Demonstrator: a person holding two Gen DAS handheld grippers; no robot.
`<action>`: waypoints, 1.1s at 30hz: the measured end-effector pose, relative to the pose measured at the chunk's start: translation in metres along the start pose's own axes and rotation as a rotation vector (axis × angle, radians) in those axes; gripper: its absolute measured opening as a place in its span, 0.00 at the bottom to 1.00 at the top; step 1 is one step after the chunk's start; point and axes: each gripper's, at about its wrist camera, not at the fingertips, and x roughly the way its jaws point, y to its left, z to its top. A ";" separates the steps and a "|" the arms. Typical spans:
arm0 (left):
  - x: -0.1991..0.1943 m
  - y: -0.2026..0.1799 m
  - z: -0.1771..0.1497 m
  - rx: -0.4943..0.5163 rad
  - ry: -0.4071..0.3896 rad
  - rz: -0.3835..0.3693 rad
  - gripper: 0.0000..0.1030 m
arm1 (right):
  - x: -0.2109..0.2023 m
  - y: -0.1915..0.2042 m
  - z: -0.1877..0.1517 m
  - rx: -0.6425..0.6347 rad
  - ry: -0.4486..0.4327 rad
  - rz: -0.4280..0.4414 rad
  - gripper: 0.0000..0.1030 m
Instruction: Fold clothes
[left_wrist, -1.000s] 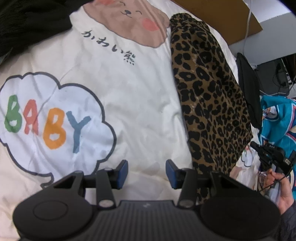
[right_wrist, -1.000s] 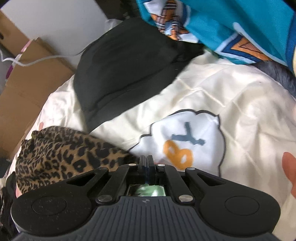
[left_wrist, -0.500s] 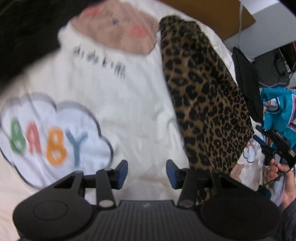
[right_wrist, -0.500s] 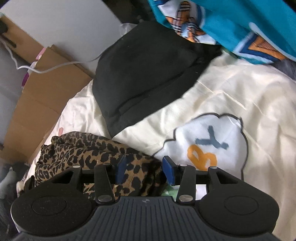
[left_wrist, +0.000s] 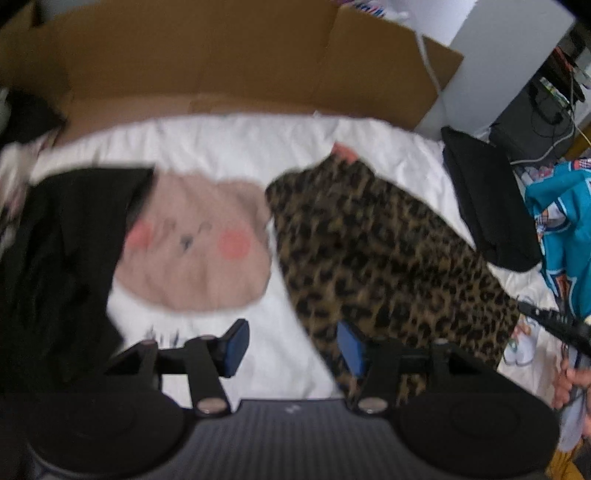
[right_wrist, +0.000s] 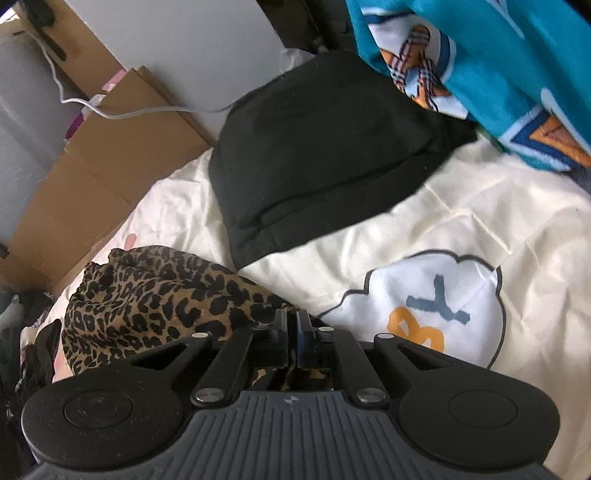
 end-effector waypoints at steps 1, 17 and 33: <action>-0.016 0.000 -0.004 0.016 -0.006 0.011 0.56 | -0.002 0.000 0.000 -0.004 -0.002 0.004 0.02; -0.219 0.022 -0.072 0.087 -0.040 0.091 0.66 | -0.015 -0.009 -0.005 0.035 0.003 0.033 0.01; -0.237 0.021 -0.150 0.277 -0.019 0.011 0.73 | -0.028 -0.008 -0.002 0.012 0.010 0.048 0.05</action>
